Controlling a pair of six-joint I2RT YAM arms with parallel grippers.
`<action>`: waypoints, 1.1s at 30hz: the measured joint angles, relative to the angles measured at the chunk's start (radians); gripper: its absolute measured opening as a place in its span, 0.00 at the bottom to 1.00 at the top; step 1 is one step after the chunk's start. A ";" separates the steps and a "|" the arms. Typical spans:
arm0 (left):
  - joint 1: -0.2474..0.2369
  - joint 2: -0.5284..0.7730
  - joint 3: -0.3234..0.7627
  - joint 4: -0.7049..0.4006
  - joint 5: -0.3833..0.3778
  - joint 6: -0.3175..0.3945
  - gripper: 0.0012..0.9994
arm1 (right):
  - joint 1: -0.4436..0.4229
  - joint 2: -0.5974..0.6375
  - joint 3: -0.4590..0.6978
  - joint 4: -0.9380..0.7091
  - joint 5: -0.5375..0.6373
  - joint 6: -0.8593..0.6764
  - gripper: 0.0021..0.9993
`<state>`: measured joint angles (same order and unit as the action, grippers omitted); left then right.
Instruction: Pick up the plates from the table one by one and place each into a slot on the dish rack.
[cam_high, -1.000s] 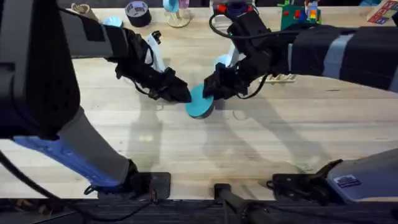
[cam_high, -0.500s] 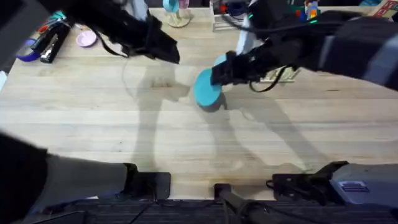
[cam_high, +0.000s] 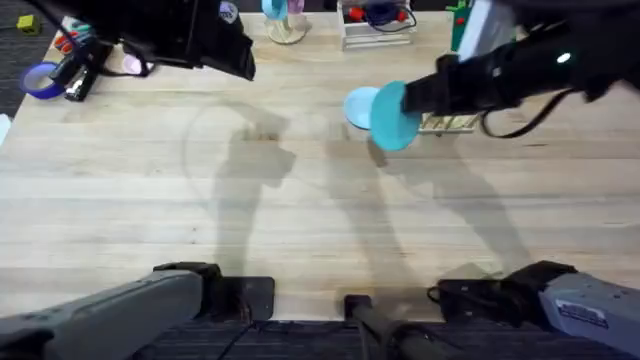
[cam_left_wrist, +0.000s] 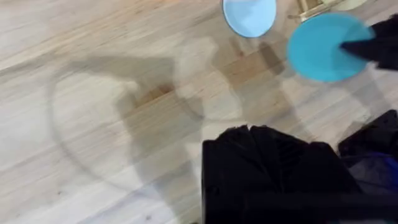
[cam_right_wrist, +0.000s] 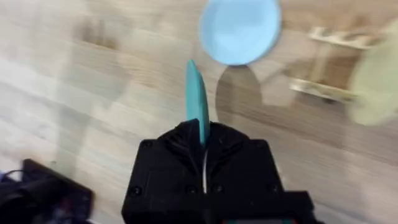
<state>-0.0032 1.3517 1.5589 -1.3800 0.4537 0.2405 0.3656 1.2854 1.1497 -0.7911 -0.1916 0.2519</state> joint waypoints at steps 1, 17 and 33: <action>0.000 -0.009 0.000 -0.005 -0.008 0.000 0.04 | -0.003 -0.003 0.022 -0.027 0.020 -0.017 0.03; 0.000 -0.149 0.000 -0.020 -0.145 0.004 0.04 | -0.013 -0.009 0.360 -0.319 0.385 -0.169 0.03; 0.000 -0.162 0.005 -0.019 -0.197 0.009 0.96 | -0.013 -0.009 0.370 -0.366 0.559 -0.201 0.03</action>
<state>-0.0032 1.1892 1.5642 -1.3994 0.2569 0.2497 0.3523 1.2762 1.5196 -1.1568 0.3676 0.0509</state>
